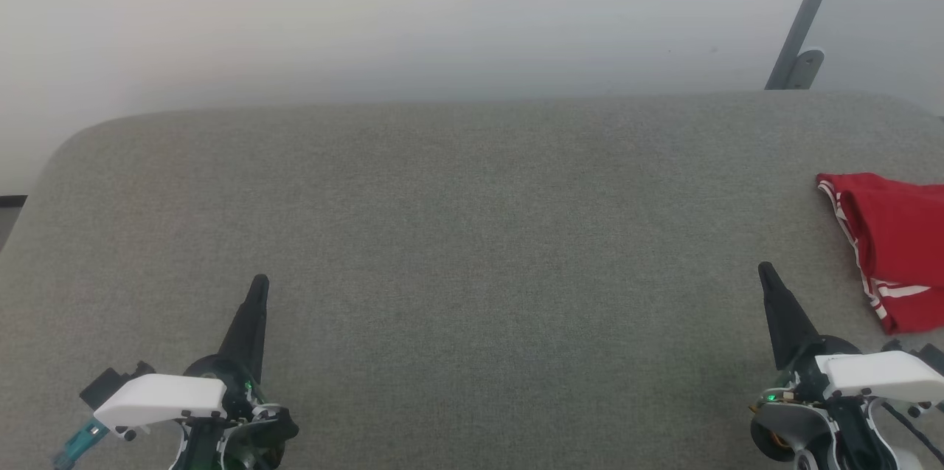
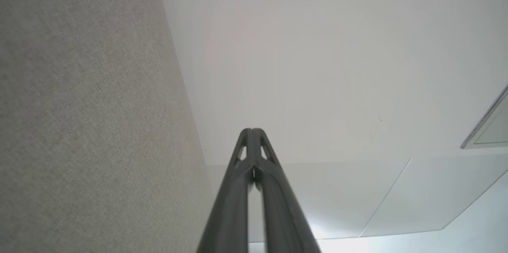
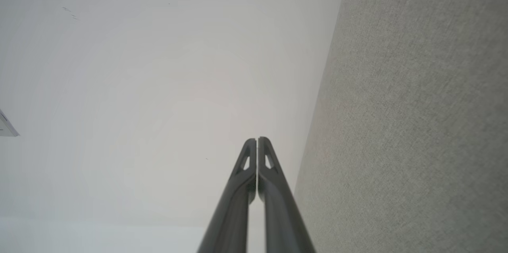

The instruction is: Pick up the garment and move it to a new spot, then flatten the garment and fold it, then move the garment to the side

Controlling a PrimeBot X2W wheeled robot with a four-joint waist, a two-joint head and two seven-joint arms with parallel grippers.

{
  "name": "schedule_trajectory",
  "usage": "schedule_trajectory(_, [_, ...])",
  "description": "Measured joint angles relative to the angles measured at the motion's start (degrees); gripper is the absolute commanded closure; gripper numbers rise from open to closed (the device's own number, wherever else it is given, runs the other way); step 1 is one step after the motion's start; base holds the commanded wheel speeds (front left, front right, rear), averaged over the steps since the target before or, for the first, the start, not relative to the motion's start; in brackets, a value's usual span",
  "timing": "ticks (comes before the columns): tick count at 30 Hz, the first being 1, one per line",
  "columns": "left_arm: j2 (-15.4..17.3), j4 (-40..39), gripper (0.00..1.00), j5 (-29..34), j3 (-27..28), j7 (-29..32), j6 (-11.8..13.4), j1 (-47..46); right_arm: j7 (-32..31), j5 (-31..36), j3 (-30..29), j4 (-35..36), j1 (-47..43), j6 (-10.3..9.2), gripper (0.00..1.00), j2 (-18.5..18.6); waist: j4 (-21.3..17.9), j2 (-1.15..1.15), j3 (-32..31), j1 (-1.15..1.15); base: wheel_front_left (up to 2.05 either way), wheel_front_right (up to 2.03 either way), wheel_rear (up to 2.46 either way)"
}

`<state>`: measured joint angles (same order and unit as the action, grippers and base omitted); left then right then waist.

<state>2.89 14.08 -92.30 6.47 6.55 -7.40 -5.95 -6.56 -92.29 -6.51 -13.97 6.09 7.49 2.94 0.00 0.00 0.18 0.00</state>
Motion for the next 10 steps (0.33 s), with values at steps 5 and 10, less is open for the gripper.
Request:
schedule_trajectory(5, [0.0,0.0,1.0,0.0,0.0,0.0,0.0,0.0,0.0,0.0,0.0,0.0,0.0,0.0,1.0,0.0,0.0,0.0,0.0,0.0,0.0,0.0,0.0])
schedule_trajectory(10, [0.0,0.0,1.0,0.0,0.0,0.0,0.0,0.0,0.0,0.0,0.0,0.0,0.0,0.0,1.0,0.0,0.0,0.0,0.0,0.0,0.0,0.0,0.0])
